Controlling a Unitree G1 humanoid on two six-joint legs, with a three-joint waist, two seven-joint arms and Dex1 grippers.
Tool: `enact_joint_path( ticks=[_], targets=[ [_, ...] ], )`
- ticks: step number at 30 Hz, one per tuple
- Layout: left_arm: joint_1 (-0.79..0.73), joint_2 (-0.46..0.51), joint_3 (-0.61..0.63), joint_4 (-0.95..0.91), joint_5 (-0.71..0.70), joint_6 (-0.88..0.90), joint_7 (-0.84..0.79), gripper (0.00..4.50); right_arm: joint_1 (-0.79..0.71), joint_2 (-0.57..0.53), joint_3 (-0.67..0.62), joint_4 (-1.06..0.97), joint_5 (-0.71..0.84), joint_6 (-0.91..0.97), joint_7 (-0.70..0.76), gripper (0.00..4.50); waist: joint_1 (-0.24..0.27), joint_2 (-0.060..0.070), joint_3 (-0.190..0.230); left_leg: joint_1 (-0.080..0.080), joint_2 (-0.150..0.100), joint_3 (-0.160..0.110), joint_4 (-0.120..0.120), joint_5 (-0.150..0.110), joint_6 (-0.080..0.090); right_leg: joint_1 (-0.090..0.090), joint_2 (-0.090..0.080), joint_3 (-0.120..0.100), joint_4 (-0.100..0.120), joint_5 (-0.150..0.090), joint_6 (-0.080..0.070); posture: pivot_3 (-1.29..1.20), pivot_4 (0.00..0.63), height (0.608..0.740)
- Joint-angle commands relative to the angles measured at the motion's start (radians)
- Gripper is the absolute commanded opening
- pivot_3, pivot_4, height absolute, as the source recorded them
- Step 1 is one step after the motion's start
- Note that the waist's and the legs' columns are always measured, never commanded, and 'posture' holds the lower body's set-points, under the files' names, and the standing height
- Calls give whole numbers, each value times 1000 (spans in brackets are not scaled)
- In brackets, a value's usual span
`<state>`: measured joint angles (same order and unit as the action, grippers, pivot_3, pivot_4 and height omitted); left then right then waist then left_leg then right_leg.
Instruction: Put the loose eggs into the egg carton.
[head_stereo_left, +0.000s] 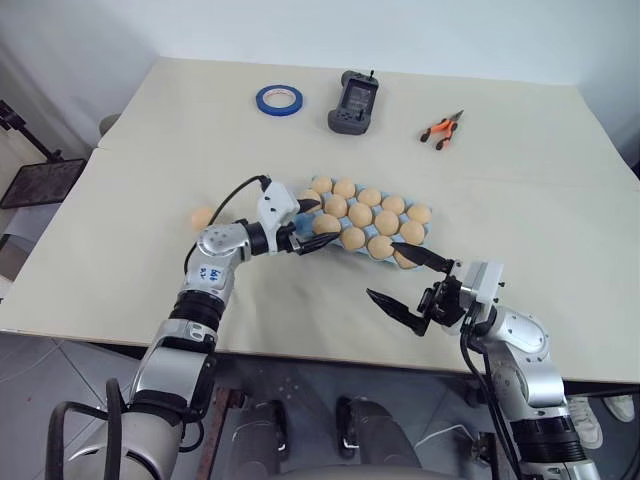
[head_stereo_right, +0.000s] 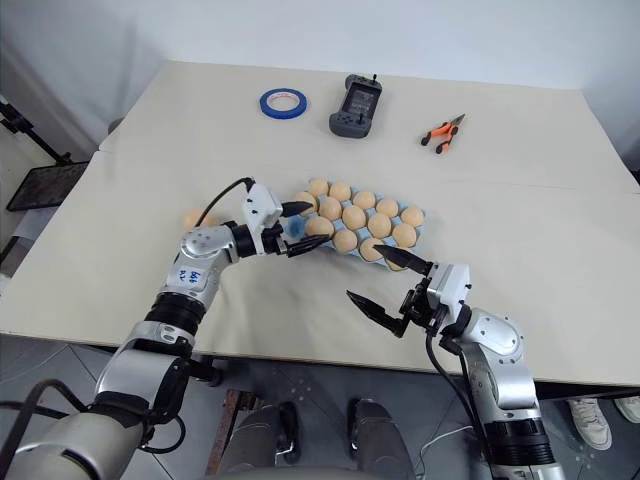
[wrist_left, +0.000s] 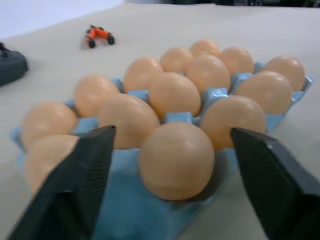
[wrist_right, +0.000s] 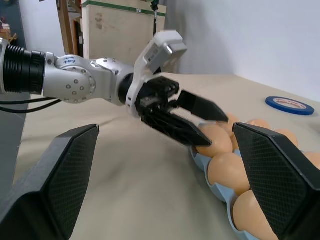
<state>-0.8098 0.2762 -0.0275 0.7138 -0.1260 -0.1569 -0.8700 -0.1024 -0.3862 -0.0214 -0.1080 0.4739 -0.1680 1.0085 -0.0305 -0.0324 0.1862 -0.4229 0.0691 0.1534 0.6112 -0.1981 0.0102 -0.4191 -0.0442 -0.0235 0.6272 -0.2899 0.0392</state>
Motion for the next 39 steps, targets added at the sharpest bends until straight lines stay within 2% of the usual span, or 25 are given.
enact_joint_path(
  ticks=[1,6,9,10,13,16,24,27,32,39],
  targets=[
    [25,60,87,-131,-55,-17,38,3806,4,2,-9,-22,11,-15,-2,4500,-2,0,0,0,0,0,0,0,0,0,0,0,0,0,0,0,150,740],
    [151,170,220,-324,-121,61,118,3806,-2,-9,-15,-12,20,-11,16,4500,-4,0,0,1,1,0,-1,0,0,0,0,1,1,0,0,0,150,740],
    [289,237,274,-449,-182,128,86,3806,-18,-16,-18,3,27,-6,33,4500,-2,0,0,1,1,0,-1,0,0,0,0,0,1,0,-1,0,150,740],
    [339,253,289,-491,-205,153,73,4076,-26,-19,-18,11,29,-4,42,4500,-3,0,0,1,1,0,-1,0,0,0,0,0,1,0,-1,0,150,740],
    [473,291,346,-577,-231,185,87,4484,-51,-26,-18,36,34,-6,71,4500,-3,0,0,1,1,1,-2,0,0,0,-2,1,0,-2,-4,0,150,740],
    [570,292,415,-605,-241,187,148,4484,-78,-27,-22,57,41,-9,87,4500,0,0,0,1,1,0,-2,0,-1,0,-2,1,0,-8,-15,0,150,740],
    [759,248,478,-651,-235,172,244,4484,-85,-38,-30,65,50,-9,118,4500,1,0,0,1,0,2,-11,0,-1,-1,-5,2,-7,-9,-16,0,150,740],
    [763,244,473,-669,-247,223,286,4484,-89,-45,-36,66,57,-4,127,4500,1,0,0,1,-1,2,-14,0,-1,-2,-5,2,-8,-9,-16,0,150,740],
    [661,259,425,-625,-214,234,312,4484,-95,-42,-35,72,53,-7,131,4500,1,0,0,1,-1,2,-15,0,-2,-4,-4,1,-6,-8,-14,0,150,740],
    [390,269,348,-343,-101,181,382,4484,-84,-35,-34,70,60,-5,140,4500,0,0,0,1,-2,4,-13,1,-2,-4,-4,3,-4,-4,-8,0,150,740]
  ],
)
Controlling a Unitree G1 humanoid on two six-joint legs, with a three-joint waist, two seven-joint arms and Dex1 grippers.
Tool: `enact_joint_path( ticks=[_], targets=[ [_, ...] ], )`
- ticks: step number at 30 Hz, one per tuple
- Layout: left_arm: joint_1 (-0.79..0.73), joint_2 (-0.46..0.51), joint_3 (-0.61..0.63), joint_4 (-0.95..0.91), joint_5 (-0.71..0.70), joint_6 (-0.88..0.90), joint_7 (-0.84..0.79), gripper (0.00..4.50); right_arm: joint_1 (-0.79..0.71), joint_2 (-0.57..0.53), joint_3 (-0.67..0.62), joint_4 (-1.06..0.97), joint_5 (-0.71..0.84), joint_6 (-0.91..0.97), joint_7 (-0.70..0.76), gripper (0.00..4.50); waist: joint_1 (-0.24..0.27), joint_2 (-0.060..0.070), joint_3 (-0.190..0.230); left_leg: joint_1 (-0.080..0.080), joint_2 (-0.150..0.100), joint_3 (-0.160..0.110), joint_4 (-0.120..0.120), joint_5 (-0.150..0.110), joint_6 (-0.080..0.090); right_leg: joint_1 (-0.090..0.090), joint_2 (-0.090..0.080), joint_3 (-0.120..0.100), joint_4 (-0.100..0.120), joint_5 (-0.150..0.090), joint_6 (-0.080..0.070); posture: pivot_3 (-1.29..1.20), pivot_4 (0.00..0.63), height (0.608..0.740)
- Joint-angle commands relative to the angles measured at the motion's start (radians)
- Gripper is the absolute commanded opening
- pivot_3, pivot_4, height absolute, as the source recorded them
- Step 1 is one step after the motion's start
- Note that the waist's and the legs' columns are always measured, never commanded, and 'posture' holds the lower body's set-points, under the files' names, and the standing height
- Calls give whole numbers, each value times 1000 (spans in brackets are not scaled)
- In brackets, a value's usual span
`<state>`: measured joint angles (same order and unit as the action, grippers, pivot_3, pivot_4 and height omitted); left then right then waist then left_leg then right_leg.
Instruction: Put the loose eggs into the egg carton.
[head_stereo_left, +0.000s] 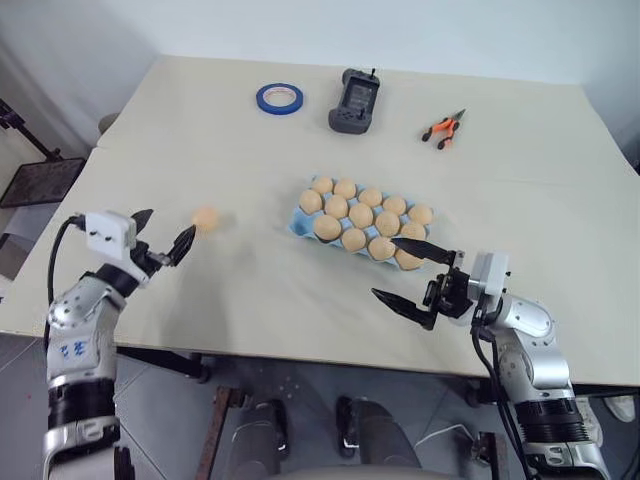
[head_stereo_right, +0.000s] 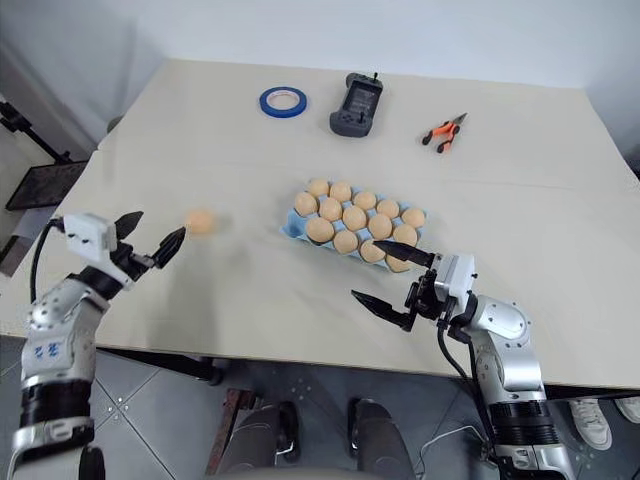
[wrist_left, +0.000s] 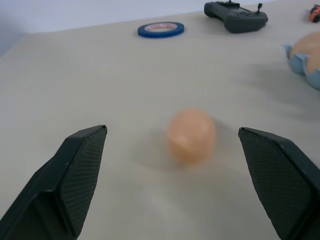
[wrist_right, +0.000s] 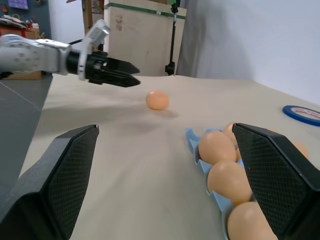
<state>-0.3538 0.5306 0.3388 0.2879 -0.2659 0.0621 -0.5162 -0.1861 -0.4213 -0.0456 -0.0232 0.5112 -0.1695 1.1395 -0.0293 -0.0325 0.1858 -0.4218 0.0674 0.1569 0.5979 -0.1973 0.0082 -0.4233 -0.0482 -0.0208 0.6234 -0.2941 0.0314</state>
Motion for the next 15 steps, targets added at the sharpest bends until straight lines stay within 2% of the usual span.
enact_joint_path(
  ticks=[1,5,12,15],
  targets=[
    [-98,12,-28,126,49,-47,32,4484,5,-2,-4,-12,19,-6,19,4500,-1,0,0,0,0,0,0,0,0,0,0,0,0,1,3,0,150,740],
    [-203,-17,-77,266,53,-53,-8,4484,2,9,6,-3,11,-12,24,4500,0,0,0,-1,0,2,0,0,0,-2,1,0,1,3,6,0,150,740],
    [-293,-18,-127,464,93,-85,-9,4484,-4,28,18,-17,4,-10,7,4500,-2,0,0,-1,2,3,4,1,-1,-3,3,1,5,3,6,0,150,740],
    [-308,-15,-129,497,102,-123,-8,3811,3,27,18,-21,4,-10,4,4500,-1,0,0,-1,2,3,5,1,-1,-3,3,1,6,3,6,0,150,740]
  ],
)
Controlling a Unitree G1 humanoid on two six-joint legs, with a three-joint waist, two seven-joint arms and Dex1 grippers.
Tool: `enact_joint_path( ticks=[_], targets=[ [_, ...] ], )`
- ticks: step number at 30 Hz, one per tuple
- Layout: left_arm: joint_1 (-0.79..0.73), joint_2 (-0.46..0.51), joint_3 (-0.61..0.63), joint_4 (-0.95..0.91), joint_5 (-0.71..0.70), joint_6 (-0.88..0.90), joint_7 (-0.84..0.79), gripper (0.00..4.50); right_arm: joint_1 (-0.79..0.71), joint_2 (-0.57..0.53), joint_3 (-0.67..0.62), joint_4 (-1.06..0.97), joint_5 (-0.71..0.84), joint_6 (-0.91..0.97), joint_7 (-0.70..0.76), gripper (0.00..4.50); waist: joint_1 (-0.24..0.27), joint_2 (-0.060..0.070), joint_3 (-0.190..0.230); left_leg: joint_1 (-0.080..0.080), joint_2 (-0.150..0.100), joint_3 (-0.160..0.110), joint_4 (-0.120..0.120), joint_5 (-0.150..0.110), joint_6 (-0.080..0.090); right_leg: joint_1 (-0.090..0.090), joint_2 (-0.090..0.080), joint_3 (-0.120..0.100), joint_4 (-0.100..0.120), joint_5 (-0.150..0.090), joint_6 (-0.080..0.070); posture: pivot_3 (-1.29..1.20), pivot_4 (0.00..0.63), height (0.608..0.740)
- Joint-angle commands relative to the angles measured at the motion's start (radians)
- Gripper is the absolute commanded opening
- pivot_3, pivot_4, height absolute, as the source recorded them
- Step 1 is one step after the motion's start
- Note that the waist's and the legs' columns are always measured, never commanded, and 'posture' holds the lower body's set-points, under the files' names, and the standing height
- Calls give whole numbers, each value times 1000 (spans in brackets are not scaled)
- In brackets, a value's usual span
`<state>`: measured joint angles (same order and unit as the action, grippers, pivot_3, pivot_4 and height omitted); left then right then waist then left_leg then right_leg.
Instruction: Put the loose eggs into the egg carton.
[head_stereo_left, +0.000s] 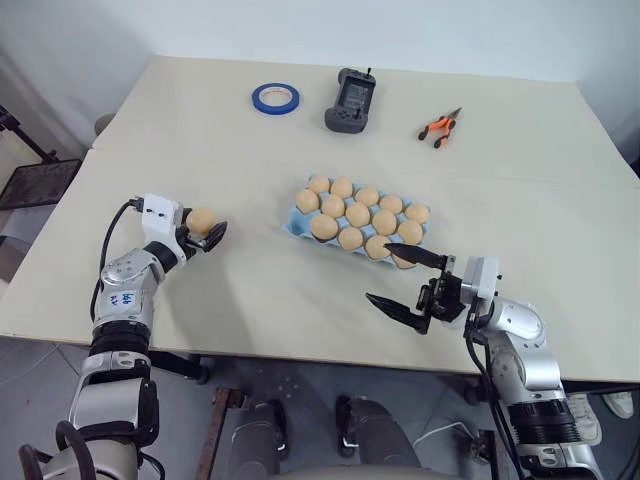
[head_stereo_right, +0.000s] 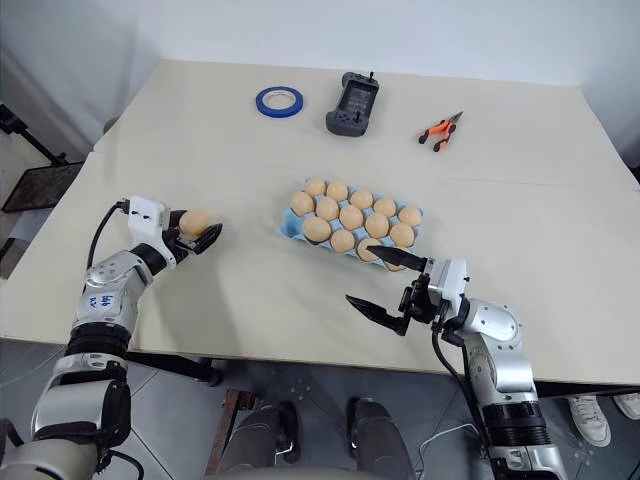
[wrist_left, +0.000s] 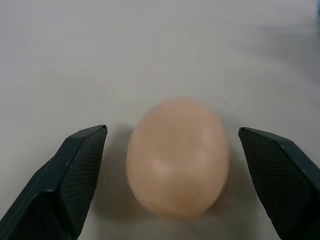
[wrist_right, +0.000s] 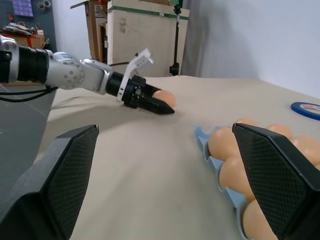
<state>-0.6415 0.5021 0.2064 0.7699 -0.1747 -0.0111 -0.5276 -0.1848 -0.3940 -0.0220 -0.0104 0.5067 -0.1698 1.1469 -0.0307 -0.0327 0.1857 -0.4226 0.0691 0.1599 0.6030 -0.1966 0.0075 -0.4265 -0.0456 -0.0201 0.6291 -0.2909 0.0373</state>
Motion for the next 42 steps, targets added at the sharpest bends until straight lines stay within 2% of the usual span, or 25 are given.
enact_joint_path(
  ticks=[1,6,16,30,31,34,38,42],
  targets=[
    [-23,14,1,19,12,-54,-2,3534,5,-1,-6,-35,9,-10,-4,4500,0,0,0,0,0,0,0,0,0,0,0,0,0,0,0,0,150,740],
    [-26,12,-3,-25,-6,-90,-71,1927,27,-3,-8,-47,7,-11,-13,4500,1,0,0,0,0,0,0,0,0,0,-1,0,0,0,0,0,150,740],
    [-126,-50,-131,-168,-6,-35,-283,1927,43,-9,-13,-56,-1,-12,-33,4500,4,0,0,-1,-1,0,2,0,0,1,-1,0,0,0,1,0,150,740],
    [-274,-143,-233,-7,23,-14,-427,1927,76,11,-5,-82,-33,-46,-90,4500,2,0,0,-1,0,0,8,0,1,1,2,0,3,1,1,0,150,740],
    [-279,-148,-233,4,23,-13,-432,2435,78,13,-4,-85,-34,-47,-94,4500,0,0,0,-1,0,0,9,-1,2,1,1,0,3,1,2,0,150,740],
    [-287,-154,-237,30,33,-22,-445,3311,85,14,-4,-94,-35,-49,-105,4500,-1,0,0,-1,0,0,10,-1,3,2,1,1,3,1,2,0,150,740],
    [-297,-115,-211,42,53,-79,-399,4471,95,12,-3,-107,-34,-47,-112,4500,0,0,0,-1,0,0,9,-1,3,1,1,1,3,1,2,0,150,740],
    [-275,-38,-172,17,33,-106,-421,4471,104,6,-9,-116,-30,-44,-115,4500,-4,0,0,-1,1,0,8,-1,2,1,2,1,3,1,2,0,150,740]
  ],
)
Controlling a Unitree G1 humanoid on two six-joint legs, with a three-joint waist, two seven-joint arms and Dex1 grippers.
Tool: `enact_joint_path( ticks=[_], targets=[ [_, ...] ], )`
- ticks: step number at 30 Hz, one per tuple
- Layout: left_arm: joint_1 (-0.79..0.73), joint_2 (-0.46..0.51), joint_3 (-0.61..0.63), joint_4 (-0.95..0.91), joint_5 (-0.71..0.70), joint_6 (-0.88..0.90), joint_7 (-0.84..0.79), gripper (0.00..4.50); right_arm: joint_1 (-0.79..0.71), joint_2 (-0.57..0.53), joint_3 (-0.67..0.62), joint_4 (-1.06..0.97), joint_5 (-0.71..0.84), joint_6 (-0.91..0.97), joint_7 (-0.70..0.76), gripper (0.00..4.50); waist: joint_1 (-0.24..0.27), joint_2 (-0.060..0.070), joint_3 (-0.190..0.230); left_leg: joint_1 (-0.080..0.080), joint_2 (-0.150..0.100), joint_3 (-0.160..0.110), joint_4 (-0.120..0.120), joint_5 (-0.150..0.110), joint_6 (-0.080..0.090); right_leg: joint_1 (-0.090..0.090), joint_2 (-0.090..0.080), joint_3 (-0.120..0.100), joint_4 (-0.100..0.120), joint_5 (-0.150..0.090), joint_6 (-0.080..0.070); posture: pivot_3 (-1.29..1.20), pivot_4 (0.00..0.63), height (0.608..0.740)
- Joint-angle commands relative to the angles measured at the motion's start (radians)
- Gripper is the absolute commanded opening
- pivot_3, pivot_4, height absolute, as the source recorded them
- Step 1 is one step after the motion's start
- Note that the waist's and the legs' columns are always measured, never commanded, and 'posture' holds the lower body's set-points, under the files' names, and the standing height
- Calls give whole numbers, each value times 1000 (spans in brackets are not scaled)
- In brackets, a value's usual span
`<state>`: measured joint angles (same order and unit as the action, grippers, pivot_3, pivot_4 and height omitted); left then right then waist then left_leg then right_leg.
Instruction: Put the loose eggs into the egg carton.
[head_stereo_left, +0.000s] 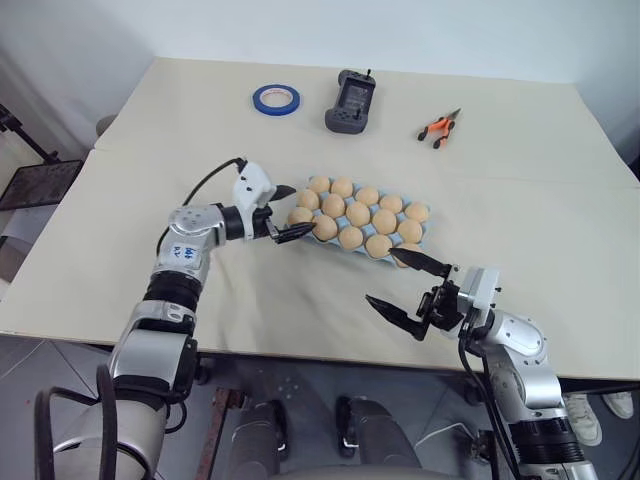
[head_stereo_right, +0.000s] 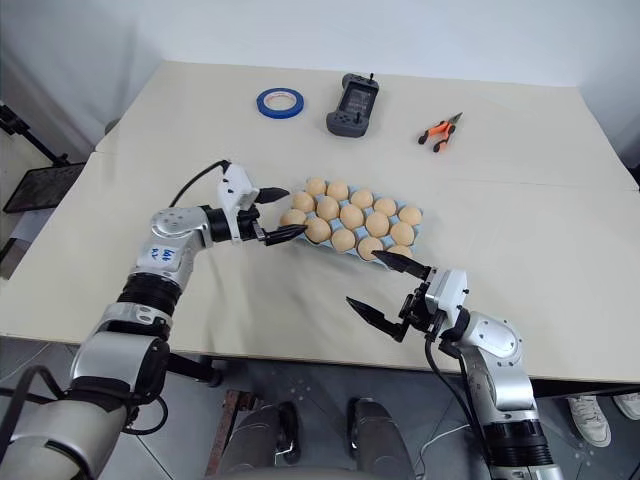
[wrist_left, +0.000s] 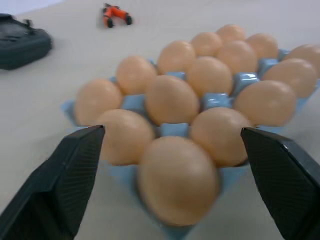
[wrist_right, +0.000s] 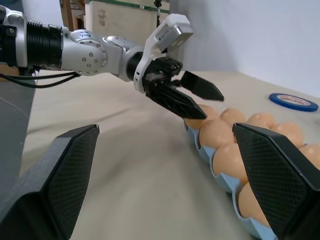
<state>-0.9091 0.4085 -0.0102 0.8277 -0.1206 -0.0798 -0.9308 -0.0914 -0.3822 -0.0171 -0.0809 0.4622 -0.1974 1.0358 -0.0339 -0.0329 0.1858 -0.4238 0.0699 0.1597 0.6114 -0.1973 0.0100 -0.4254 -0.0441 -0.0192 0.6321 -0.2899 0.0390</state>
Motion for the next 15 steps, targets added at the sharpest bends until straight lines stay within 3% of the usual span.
enact_joint_path(
  ticks=[1,9,11,15],
  targets=[
    [10,87,62,-60,-38,-39,-41,4471,14,-12,-19,-45,17,-15,-3,4500,-2,0,0,0,0,0,0,0,0,0,0,0,0,0,0,0,150,740],
    [292,321,144,-233,-94,-67,-198,4471,-6,-86,-50,-17,22,31,12,4500,-10,0,0,1,1,1,-2,-1,-1,-1,-1,0,1,-2,-3,0,150,740],
    [390,348,166,-303,-114,-54,-207,4471,-22,-99,-54,-1,15,40,9,4500,-11,0,0,1,1,0,-2,-1,-1,-1,-2,1,1,-7,-12,0,150,740],
    [544,358,186,-458,-149,-16,-208,4471,-51,-112,-60,29,11,43,15,4500,-6,0,0,1,1,0,-2,-1,-1,-1,-4,0,1,-9,-16,0,150,740]
  ],
)
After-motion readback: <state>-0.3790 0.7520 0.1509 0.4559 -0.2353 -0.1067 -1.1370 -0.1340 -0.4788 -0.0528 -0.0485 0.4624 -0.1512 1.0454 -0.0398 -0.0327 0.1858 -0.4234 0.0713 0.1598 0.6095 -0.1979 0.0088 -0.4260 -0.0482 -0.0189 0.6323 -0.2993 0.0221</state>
